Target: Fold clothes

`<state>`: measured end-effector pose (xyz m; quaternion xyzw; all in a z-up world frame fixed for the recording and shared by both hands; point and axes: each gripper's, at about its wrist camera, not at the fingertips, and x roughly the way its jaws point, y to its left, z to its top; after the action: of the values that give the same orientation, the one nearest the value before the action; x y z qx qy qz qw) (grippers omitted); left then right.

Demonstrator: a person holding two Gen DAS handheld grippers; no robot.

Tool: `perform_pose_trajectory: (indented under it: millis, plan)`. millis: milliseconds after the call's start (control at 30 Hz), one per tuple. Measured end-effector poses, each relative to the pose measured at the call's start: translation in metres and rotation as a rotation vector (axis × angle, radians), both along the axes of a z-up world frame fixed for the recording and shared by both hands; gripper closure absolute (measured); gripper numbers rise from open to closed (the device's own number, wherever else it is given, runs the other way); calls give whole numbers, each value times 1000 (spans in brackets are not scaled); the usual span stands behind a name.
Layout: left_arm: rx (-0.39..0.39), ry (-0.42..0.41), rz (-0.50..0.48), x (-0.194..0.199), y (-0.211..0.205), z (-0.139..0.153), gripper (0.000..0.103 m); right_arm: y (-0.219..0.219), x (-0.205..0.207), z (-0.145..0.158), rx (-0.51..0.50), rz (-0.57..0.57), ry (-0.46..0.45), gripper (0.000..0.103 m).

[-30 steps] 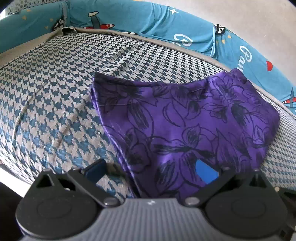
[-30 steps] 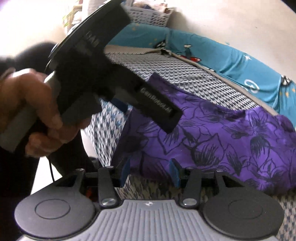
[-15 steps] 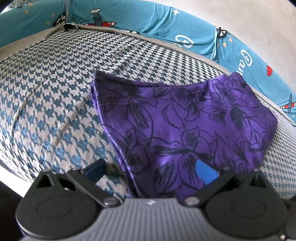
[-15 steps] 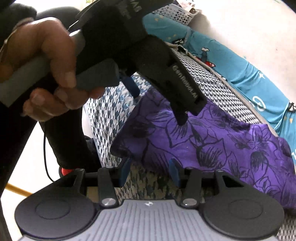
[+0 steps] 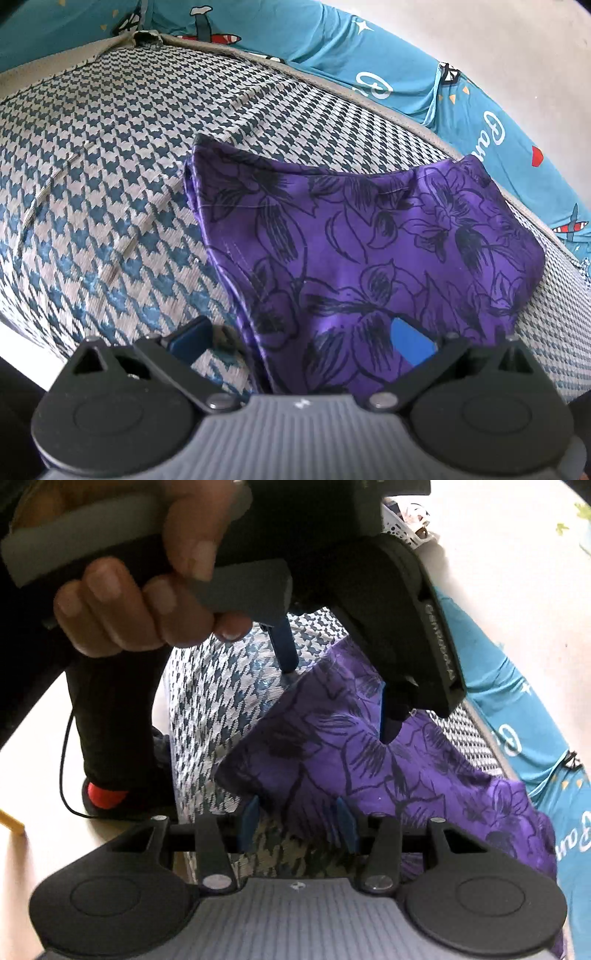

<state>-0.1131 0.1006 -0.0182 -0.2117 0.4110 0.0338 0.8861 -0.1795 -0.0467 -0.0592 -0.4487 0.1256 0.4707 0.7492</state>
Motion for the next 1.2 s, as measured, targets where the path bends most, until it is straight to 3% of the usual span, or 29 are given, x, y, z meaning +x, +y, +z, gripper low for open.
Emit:
perform_pose_trajectory:
  millis: [100,200,333,567,700,833,1067,1200]
  plan:
    - [-18,-1,4,-1,2,1,0,-1,0,1,14,-10,-21,77]
    - [-67,2,8,-3,6,0,0,-3,7,12,66,-40,44,96]
    - [-143,9,14,-6,12,-1,0,-7,20,26,145,-104,167,98]
    - [-286,19,2,-8,18,-6,0,-26,54,54,351,-256,461,98]
    - [-379,23,-30,-7,19,-12,0,-33,62,61,421,-308,565,98]
    - [-435,23,-61,-4,13,-14,0,-33,59,61,410,-308,558,98]
    - [-447,12,-94,-3,6,-10,0,-28,49,56,324,-260,499,95]
    - [-458,8,-100,-4,6,-8,0,-29,37,56,281,-210,434,74]
